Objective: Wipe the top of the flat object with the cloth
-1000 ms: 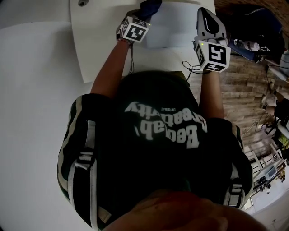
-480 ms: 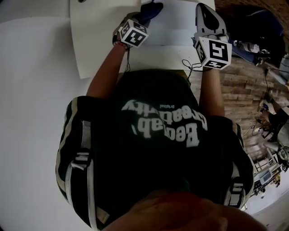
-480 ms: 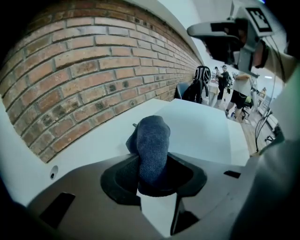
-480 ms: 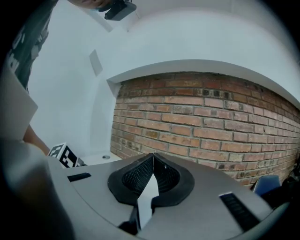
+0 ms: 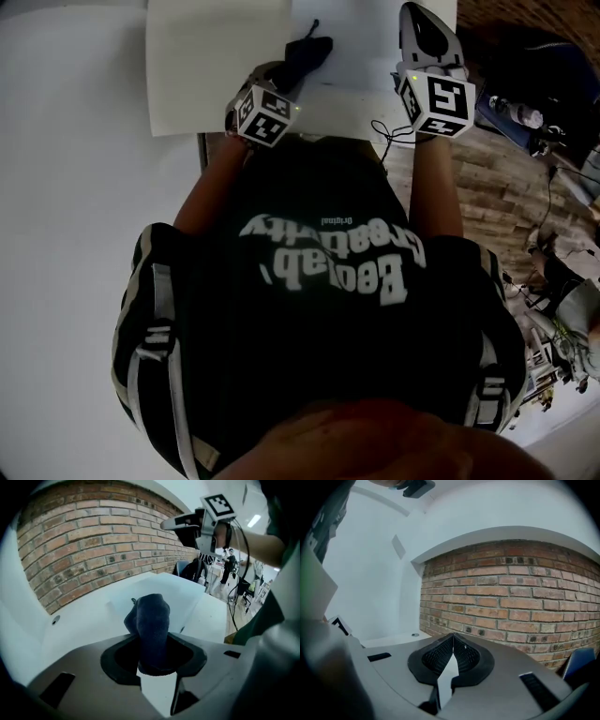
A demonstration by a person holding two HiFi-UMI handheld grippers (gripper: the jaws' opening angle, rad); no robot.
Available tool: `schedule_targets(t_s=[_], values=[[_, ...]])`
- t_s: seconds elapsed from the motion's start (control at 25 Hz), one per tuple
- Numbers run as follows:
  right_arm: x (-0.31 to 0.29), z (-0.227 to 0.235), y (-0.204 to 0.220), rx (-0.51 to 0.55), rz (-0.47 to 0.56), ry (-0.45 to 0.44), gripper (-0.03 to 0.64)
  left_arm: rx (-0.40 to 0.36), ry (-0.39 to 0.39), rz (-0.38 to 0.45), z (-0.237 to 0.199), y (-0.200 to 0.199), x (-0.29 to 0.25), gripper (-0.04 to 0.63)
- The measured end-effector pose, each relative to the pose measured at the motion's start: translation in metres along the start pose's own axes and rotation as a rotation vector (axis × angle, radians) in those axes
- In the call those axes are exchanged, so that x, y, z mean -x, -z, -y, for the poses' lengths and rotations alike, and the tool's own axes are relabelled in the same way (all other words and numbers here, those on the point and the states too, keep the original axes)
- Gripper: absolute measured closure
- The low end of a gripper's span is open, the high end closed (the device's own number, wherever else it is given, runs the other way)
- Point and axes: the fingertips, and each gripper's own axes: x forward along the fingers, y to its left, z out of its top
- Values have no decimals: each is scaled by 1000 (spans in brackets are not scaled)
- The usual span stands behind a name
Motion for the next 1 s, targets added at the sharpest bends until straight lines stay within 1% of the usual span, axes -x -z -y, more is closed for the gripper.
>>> schedule_targets(t_s=[0.12,0.32,0.48,0.6,0.72,0.88,1.0], values=[[3,1,2,13,0,-21,621,33,-8,-12,6,6,3,446],[10,7,4,24,-1,-23,621,28,-50,-10,-5,-5,-7,446],[20,19,5,34,-11,-6,621,11,-75,3,-19,-27,-27,445],[25,24,9,34,-22,9,621,17,-95,10,-38,-44,-43,445],[33,27,16,32,-45,23,621,17,-102,15,-53,-60,-57,443],[38,33,16,37,-45,44,621,0,-111,22,-78,-86,-78,443],[41,37,16,38,-46,49,621,6,-123,20,-88,-98,-88,443]])
